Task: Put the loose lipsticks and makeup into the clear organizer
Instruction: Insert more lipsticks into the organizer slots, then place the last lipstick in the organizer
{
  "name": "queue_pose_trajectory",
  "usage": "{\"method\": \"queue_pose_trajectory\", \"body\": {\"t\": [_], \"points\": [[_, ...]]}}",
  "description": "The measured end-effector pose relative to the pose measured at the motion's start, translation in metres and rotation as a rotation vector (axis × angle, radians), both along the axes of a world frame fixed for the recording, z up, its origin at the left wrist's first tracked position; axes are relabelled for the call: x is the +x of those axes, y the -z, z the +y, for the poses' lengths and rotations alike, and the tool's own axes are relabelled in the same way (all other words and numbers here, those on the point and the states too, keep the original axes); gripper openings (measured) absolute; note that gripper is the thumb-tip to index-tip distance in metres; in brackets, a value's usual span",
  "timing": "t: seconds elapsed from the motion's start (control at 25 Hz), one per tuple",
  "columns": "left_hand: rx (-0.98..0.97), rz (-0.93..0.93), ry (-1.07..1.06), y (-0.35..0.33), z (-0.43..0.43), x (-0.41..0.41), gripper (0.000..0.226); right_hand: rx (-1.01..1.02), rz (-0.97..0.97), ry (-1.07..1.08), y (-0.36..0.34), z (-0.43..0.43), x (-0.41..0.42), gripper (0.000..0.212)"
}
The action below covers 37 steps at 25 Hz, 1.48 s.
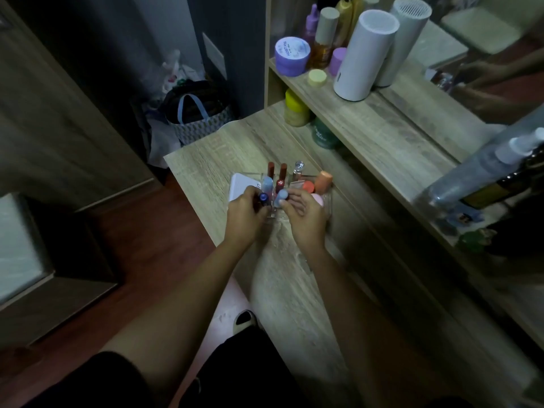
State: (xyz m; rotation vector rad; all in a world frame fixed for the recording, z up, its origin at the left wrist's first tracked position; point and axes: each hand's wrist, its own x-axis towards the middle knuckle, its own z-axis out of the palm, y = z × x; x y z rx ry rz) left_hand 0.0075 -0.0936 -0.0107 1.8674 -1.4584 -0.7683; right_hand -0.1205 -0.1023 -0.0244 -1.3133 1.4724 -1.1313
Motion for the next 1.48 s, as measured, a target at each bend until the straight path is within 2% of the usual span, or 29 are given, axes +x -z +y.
{"method": "queue_pose_trajectory", "body": {"t": [0.24,0.48,0.8,0.96,1.04,1.12,1.2,1.28,1.36,1.48], "points": [[0.026,-0.061,0.002,0.008,-0.006,-0.002,0.023,-0.046,0.104,0.025,0.007,0.001,0.005,0.027],[0.026,-0.109,0.033,0.009,-0.006,-0.004,0.026,0.004,0.2,0.009,0.014,0.005,0.008,0.029],[0.049,-0.066,-0.009,0.004,0.004,-0.005,0.024,0.089,0.228,-0.014,0.009,0.013,-0.011,0.038],[0.053,-0.052,-0.018,0.004,0.02,-0.012,0.029,0.15,0.324,0.086,0.007,0.027,-0.042,0.029],[0.056,-0.048,-0.023,0.007,0.032,-0.017,0.026,0.172,0.416,0.127,0.008,0.035,-0.056,0.021],[0.039,-0.044,-0.012,0.012,0.045,-0.022,0.019,0.256,0.497,0.08,0.011,0.04,-0.063,0.019],[0.03,-0.099,0.053,0.02,0.057,-0.026,0.019,0.379,0.461,-0.029,0.014,0.046,-0.063,0.033],[0.039,-0.192,0.158,0.029,0.068,-0.029,0.024,0.418,0.471,-0.108,0.015,0.053,-0.061,0.041],[0.058,-0.271,0.27,0.037,0.076,-0.028,0.036,0.4,0.481,-0.118,0.015,0.055,-0.058,0.036],[-0.014,-0.353,0.437,0.042,0.074,-0.022,0.046,0.34,0.3,-0.07,0.006,0.049,-0.057,0.033]]}}
